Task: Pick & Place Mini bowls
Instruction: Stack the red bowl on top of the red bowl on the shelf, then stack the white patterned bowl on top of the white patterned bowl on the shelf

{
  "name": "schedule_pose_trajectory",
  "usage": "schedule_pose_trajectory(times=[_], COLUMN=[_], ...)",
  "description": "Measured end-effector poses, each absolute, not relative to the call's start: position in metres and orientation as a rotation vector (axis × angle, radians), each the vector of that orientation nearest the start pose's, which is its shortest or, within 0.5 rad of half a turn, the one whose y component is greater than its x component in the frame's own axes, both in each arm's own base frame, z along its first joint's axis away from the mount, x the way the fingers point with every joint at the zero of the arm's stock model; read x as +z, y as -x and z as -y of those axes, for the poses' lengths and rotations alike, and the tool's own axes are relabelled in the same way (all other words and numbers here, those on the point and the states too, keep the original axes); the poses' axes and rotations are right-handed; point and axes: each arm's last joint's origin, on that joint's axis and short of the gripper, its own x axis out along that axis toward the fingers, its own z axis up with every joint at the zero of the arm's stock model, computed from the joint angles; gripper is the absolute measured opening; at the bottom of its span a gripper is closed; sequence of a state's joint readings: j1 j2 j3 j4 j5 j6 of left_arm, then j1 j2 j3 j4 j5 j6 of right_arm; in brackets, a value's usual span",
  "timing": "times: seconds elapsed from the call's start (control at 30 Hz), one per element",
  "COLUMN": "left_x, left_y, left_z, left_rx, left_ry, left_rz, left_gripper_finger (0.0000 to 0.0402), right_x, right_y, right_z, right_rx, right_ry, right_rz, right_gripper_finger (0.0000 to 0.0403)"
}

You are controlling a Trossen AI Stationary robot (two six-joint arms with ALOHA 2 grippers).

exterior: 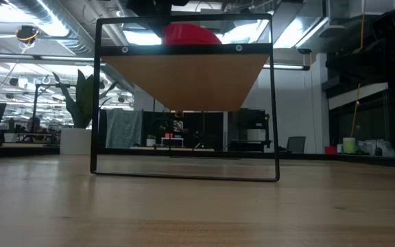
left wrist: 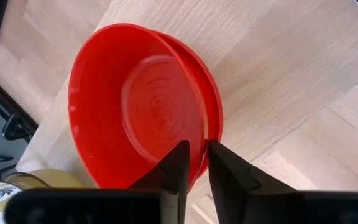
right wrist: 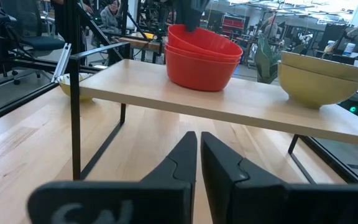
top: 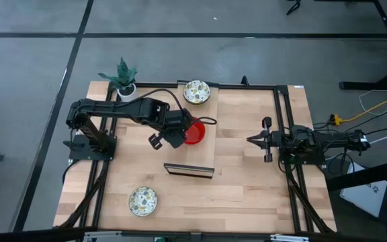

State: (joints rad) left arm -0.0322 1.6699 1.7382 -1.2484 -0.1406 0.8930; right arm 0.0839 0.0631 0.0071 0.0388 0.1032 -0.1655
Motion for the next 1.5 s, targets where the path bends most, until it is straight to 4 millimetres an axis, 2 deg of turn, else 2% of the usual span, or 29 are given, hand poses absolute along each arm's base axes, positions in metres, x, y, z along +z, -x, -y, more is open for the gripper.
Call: schedule_pose_trajectory(times=[0.43, 0.73, 1.0, 1.23, 1.5], left_x=[0.359, 0.362, 0.367, 0.380, 0.399], left_y=[-0.323, -0.318, -0.313, -0.301, -0.284], left_z=[0.008, 0.018, 0.019, 0.017, 0.015], left_rx=[-0.387, -0.356, -0.206, -0.177, -0.132], left_ry=[-0.902, -0.893, -0.896, -0.756, -0.619], left_rz=[-1.147, -1.168, -1.205, -1.141, -1.051], left_gripper_finger=[0.0115, 0.0115, 0.0113, 0.0089, 0.0009], right_x=[0.165, 0.165, 0.165, 0.165, 0.165], right_y=[-0.101, -0.101, -0.101, -0.101, -0.101], right_z=[-0.005, -0.005, -0.005, -0.005, -0.006], right_rx=[-0.018, -0.018, -0.018, -0.018, -0.016], right_ry=[0.167, 0.167, 0.167, 0.167, 0.167], right_rz=[-0.019, -0.019, -0.019, -0.019, -0.019], right_gripper_finger=[0.0026, 0.0026, 0.0026, 0.0026, 0.0026])
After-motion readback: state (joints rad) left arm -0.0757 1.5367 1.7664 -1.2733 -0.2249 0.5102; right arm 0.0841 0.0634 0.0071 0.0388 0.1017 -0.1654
